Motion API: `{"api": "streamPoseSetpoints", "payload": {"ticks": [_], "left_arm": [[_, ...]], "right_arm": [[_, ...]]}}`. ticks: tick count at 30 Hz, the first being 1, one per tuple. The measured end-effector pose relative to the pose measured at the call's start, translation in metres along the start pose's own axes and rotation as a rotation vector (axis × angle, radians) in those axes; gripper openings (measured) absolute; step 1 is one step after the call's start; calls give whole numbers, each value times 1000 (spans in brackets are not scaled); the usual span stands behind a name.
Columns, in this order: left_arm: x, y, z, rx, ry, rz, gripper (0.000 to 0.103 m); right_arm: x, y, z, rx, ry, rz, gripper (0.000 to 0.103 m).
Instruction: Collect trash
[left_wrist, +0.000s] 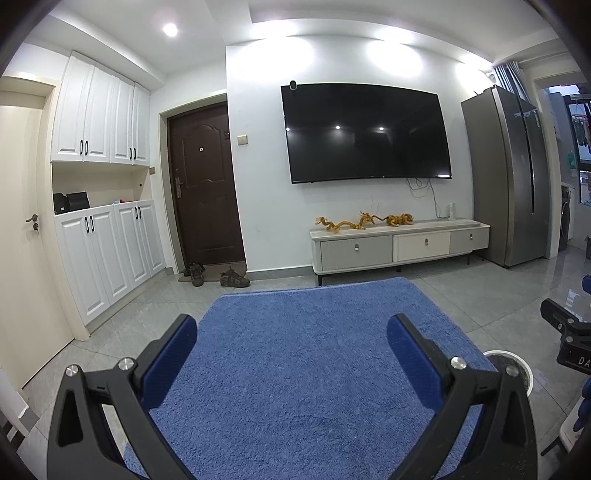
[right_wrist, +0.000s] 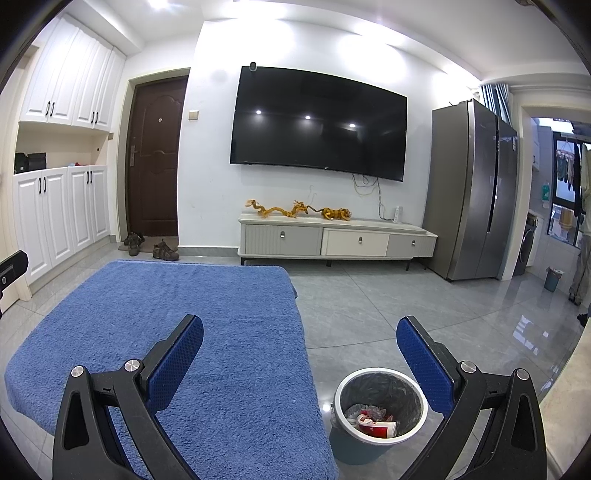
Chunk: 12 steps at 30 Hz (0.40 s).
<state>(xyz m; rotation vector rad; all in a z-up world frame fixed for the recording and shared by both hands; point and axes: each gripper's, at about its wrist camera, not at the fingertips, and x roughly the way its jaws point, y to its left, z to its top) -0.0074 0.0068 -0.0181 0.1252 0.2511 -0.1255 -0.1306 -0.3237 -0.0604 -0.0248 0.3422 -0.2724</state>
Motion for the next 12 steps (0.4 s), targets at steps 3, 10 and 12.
{"api": "streamPoseSetpoints", "payload": {"ticks": [3,10,12], "left_arm": [[2,1,0,-1,12,-4,103],[5,1,-2,-5,32,-11,103],[5,1,-1,-7,35,-9,103]], "right_arm": [[1,2,1,-1,4,-1,103],[2,4,0,-3,10,-4,103],[2,4,0,-4,12,-5,103]]}}
